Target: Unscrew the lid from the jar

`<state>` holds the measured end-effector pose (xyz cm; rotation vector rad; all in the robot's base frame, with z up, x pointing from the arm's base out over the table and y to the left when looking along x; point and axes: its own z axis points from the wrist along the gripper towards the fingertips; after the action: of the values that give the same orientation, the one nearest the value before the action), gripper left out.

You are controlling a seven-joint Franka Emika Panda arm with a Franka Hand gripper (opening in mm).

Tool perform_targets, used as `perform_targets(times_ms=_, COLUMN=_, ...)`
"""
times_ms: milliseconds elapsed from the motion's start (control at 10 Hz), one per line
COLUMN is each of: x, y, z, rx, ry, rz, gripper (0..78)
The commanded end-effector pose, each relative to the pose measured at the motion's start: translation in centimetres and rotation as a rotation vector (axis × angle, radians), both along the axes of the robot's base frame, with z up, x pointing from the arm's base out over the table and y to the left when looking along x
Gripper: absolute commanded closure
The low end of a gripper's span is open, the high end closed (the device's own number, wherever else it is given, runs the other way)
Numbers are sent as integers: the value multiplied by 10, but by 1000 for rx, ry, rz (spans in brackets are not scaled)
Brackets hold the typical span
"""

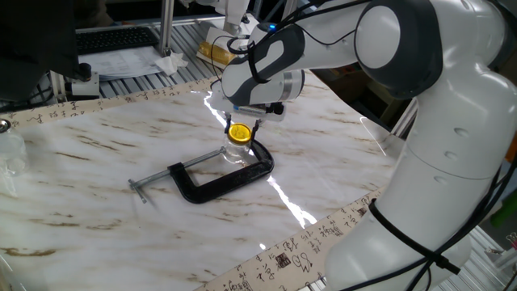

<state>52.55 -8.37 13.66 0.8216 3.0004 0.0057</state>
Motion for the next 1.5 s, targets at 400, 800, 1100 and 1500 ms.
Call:
perform_targets(times_ms=400, x=-1, y=8, z=-5, rx=-49, ry=31, rz=564, gripper=763)
perform_targets(times_ms=800, x=-1, y=8, z=-5, rx=-53, ry=34, rz=557, gripper=763)
perform_targets(times_ms=1100, x=-1, y=9, z=-5, rx=-88, ry=43, rz=537, gripper=763)
perform_targets(times_ms=1500, x=-1, y=9, z=-4, rx=-86, ry=43, rz=521, gripper=763)
